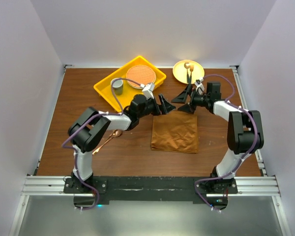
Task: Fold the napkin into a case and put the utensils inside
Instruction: Smooth out the square-folded napkin at the center of the board.
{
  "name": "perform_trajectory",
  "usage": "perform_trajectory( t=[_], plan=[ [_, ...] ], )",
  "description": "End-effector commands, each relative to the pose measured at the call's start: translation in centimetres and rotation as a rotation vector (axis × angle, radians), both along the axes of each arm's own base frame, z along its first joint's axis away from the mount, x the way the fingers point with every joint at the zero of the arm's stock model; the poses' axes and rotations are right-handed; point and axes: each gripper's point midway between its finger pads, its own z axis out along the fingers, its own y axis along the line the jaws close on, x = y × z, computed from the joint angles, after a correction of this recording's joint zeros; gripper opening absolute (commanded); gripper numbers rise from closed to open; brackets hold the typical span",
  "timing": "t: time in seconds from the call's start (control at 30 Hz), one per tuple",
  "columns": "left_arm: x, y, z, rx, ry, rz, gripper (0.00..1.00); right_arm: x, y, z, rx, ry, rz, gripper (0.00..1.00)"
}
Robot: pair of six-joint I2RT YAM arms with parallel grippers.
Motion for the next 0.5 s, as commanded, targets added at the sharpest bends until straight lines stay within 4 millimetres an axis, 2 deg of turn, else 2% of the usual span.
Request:
perform_trajectory(
  t=[0.0,0.23,0.27,0.37,0.47],
  plan=[
    [1.9,-1.1,0.7,-0.143,0.038,0.052,1.00,1.8,-0.7,-1.5,-0.038,-0.032,-0.007,0.98],
    [3.7,1.5,-5.2,-0.061,0.148,0.168,1.00,2.1,-2.7,-5.9,-0.083,0.044,-0.017,0.98],
    [3.7,1.7,-5.8,-0.054,0.166,0.173,1.00,2.3,-3.8,-6.5,-0.083,0.061,-0.040,0.98],
    [3.7,2.2,-7.1,-0.033,0.215,0.196,1.00,1.8,-4.6,-8.3,-0.080,0.114,-0.040,0.98],
    [3.4,2.6,-8.0,-0.015,0.250,0.204,1.00,1.3,-4.8,-8.9,-0.065,0.140,-0.035,0.98]
  ],
)
